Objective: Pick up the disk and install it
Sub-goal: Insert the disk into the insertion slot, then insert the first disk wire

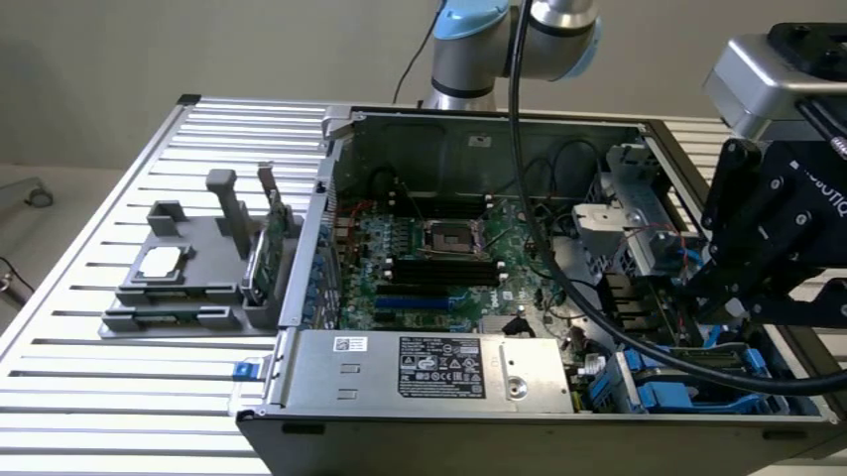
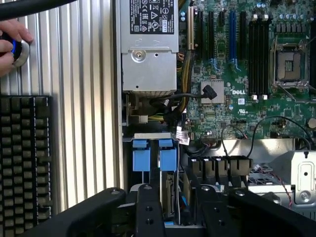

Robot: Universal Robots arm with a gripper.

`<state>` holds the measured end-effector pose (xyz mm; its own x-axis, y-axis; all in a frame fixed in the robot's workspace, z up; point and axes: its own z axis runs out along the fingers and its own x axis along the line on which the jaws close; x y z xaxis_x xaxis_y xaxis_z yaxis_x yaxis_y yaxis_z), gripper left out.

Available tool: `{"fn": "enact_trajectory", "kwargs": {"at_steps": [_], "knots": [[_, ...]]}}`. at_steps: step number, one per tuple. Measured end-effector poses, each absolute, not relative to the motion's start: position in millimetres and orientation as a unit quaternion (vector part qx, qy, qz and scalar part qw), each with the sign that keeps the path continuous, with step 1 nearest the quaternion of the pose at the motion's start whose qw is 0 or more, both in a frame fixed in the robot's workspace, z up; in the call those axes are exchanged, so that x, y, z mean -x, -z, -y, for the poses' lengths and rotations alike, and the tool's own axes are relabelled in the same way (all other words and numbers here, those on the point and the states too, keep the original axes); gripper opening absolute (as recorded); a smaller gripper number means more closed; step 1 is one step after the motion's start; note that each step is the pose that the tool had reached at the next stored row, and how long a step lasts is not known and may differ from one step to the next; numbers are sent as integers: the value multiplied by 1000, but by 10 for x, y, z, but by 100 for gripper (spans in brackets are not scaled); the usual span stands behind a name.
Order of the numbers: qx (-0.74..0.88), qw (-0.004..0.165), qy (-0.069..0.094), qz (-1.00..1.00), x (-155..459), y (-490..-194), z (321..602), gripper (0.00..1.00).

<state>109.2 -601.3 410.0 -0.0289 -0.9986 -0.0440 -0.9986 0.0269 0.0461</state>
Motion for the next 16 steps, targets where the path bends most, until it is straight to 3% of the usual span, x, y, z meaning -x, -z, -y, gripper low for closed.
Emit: {"fn": "enact_trajectory", "kwargs": {"at_steps": [1,2,3,5,16], "knots": [[-697,0,32,717,-1092,-4102,6013,32],[-697,0,32,717,-1092,-4106,6013,20],[-697,0,32,717,-1092,-4110,6013,20],[-697,0,32,717,-1092,-4114,6013,11],[-697,0,32,717,-1092,-4114,6013,11]]}}
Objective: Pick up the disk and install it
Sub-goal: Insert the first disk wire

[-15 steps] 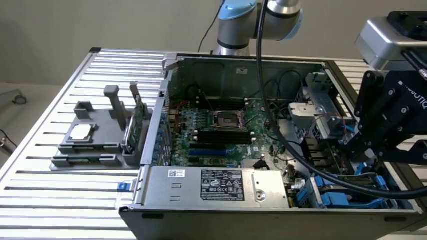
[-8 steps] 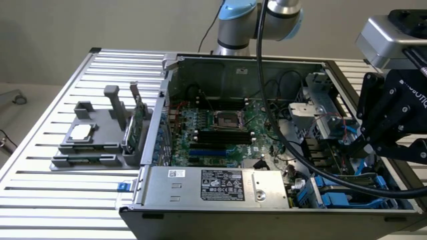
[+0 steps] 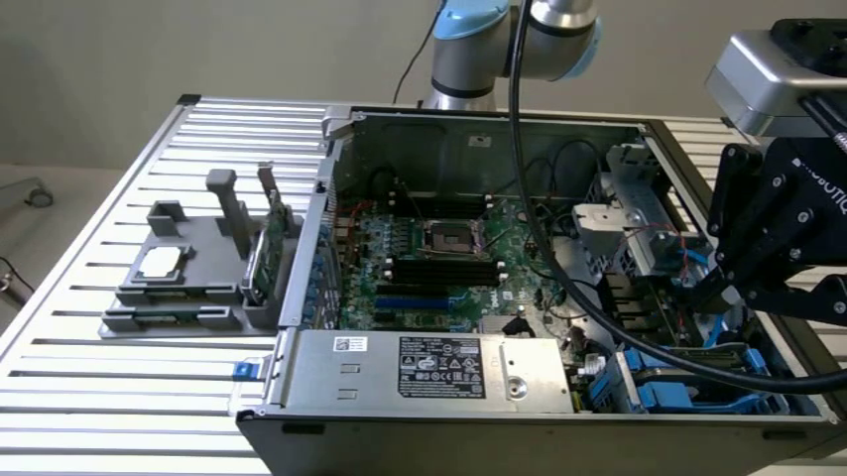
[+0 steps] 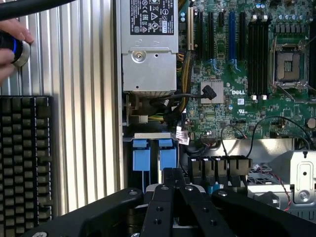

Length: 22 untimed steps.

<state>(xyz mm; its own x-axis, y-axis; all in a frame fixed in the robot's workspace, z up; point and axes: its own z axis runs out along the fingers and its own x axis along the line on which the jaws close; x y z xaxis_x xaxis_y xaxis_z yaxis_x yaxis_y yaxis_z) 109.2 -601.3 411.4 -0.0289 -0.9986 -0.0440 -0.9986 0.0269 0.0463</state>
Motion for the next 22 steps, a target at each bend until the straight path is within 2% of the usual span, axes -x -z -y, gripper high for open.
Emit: {"fn": "enact_trajectory", "kwargs": {"at_steps": [9,12,13,15,16,18,19,20,22], "knots": [[-686,0,32,727,-1093,-4115,6014,12],[-671,-1,32,741,-1093,-4115,6014,30],[-665,-1,32,746,-1093,-4115,6014,30],[-652,-2,32,757,-1093,-4115,6014,42],[-646,-2,32,763,-1093,-4115,6014,42],[-633,-2,32,773,-1093,-4115,6014,53],[-627,-3,32,778,-1093,-4114,6014,53],[-620,-3,32,784,-1093,-4115,6014,60],[-607,-3,32,794,-1093,-4115,6014,60]]}}
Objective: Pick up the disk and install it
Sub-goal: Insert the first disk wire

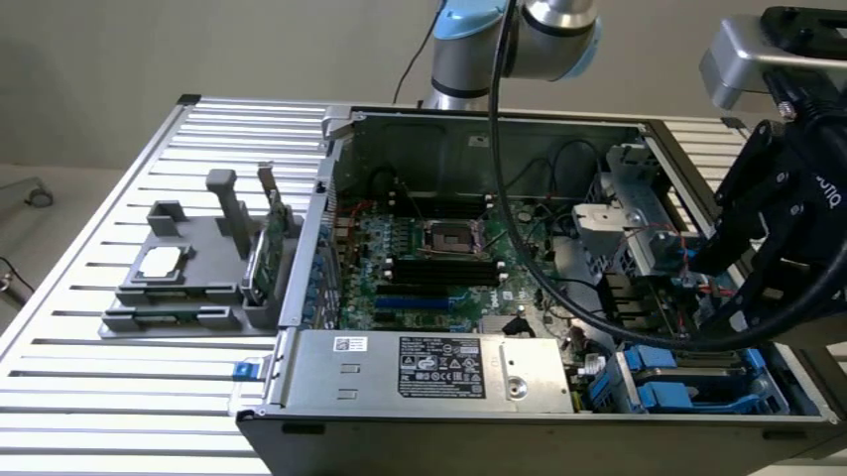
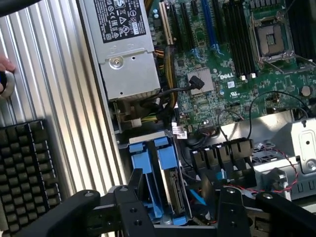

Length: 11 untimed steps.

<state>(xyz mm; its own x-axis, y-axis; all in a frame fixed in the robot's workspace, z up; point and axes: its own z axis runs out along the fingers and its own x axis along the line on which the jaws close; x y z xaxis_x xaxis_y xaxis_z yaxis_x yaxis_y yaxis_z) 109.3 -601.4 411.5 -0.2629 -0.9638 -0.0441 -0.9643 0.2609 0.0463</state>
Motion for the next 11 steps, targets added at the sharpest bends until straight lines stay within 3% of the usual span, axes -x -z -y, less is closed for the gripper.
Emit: {"fn": "enact_trajectory", "kwargs": {"at_steps": [11], "knots": [[527,6,-31,-849,-1093,-4111,6014,60]]}}
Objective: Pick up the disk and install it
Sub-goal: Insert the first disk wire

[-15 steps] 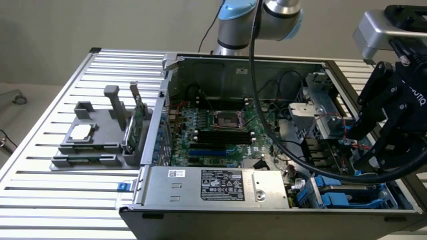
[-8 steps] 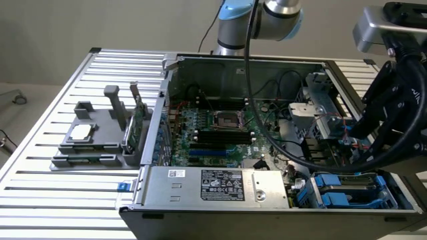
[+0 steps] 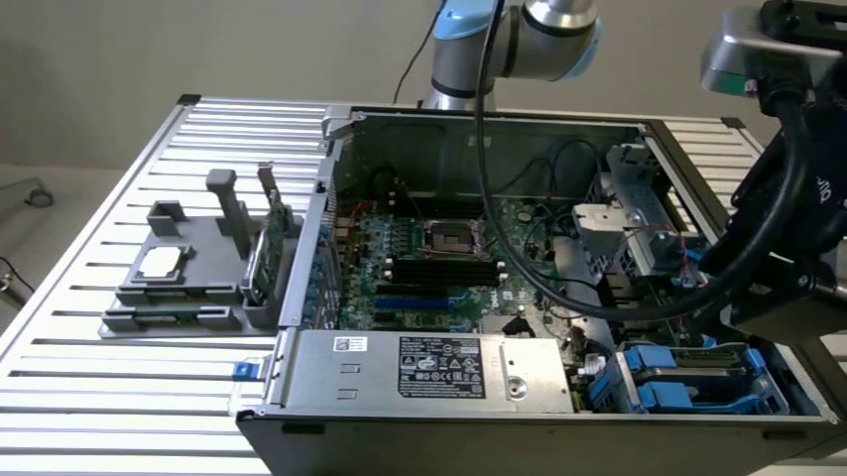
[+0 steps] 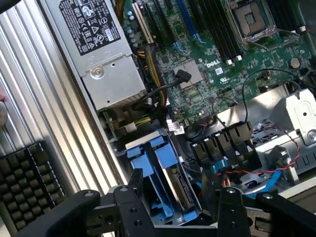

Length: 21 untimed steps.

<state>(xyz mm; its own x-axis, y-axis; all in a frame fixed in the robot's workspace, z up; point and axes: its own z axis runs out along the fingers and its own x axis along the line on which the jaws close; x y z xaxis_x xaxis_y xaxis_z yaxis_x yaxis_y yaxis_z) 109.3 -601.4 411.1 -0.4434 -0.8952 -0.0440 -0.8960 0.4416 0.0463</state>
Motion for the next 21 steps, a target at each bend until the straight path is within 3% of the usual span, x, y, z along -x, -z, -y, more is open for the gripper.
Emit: {"fn": "enact_trajectory", "kwargs": {"at_steps": [11,13,16,21], "knots": [[440,10,-31,-898,-1093,-4078,6014,60],[423,10,-30,-905,-1093,-4065,6014,57],[399,11,-30,-917,-1093,-4043,6014,44],[356,12,-29,-934,-1093,-4003,6014,44]]}}
